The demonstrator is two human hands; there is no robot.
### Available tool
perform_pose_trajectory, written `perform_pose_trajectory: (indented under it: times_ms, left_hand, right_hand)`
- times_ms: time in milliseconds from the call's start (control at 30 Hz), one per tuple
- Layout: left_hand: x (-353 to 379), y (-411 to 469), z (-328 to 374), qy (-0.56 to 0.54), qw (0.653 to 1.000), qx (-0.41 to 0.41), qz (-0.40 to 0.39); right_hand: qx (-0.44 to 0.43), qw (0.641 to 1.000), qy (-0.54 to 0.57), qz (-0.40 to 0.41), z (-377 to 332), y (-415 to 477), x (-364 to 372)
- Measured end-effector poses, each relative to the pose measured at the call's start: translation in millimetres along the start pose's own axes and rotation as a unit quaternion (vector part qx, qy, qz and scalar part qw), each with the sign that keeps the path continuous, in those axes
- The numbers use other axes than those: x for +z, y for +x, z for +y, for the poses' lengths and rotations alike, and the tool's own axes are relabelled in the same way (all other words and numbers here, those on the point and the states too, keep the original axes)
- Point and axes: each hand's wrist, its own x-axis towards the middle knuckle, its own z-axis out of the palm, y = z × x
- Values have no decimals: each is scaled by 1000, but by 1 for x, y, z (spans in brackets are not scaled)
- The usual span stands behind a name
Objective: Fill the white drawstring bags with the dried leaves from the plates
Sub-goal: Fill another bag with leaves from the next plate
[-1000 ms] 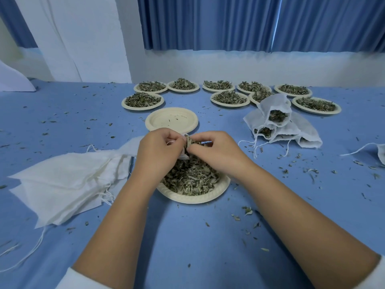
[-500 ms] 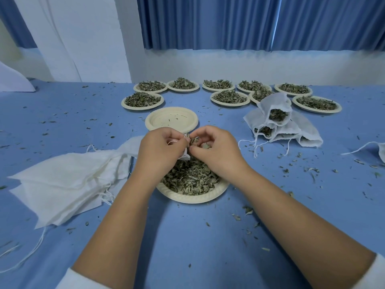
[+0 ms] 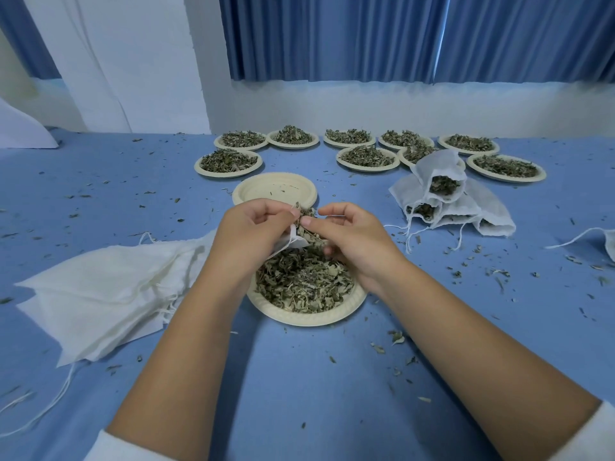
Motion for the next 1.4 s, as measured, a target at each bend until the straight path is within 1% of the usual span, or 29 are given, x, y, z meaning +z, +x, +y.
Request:
perform_pose_trajectory:
  times_ms: [133, 200, 333, 400, 467, 533, 600, 667, 800, 867, 933, 1000, 1067, 1167, 1267, 1400]
  left_hand:
    - [-3, -1, 0, 5, 1000, -14, -13]
    - [-3, -2, 0, 17, 1000, -18, -15]
    - [-3, -3, 0, 31, 999, 2, -3]
    - [-2, -3, -1, 51, 999, 17, -3]
    - [0, -3, -3, 70, 997, 31, -18]
    - [3, -6, -3, 88, 994, 44, -42]
    - [4, -6, -4, 105, 992, 57, -35]
    - [3, -5, -4, 110, 992, 64, 4]
    - [0, -2, -4, 91, 990, 75, 71]
    - [-1, -1, -4, 99, 987, 82, 91]
    - [-1, -1, -5, 114, 985, 90, 99]
    - [0, -1, -6, 131, 982, 97, 100]
    - [0, -2, -6, 150, 978, 107, 96]
    - [2, -3, -5, 157, 979, 107, 68]
    - [2, -3, -4, 139, 985, 90, 58]
    - [0, -3, -2, 81, 995, 51, 43]
  right_hand:
    - [65, 988, 83, -113, 0, 1, 1]
    - [63, 984, 96, -135, 0, 1, 0]
    - [44, 992, 86, -84, 0, 1, -1]
    - [28, 997, 52, -51, 1, 1, -1]
    - [-9, 1000, -25, -13, 3, 2, 0]
    - [-47, 991, -127, 22, 6, 2, 1]
    - [-64, 983, -170, 33, 8, 1, 3]
    - [-52, 988, -144, 25, 6, 1, 3]
    - [14, 998, -65, 13, -2, 3, 1]
    - [38, 999, -30, 8, -7, 3, 0]
    - [44, 999, 3, -2, -9, 2, 0]
    - [33, 999, 4, -2, -11, 0, 1]
    - [12, 1000, -21, 11, -11, -2, 2]
    - [-15, 998, -55, 15, -9, -6, 5]
    - [-56, 996, -60, 23, -8, -9, 5]
    - [-108, 987, -107, 47, -7, -9, 4]
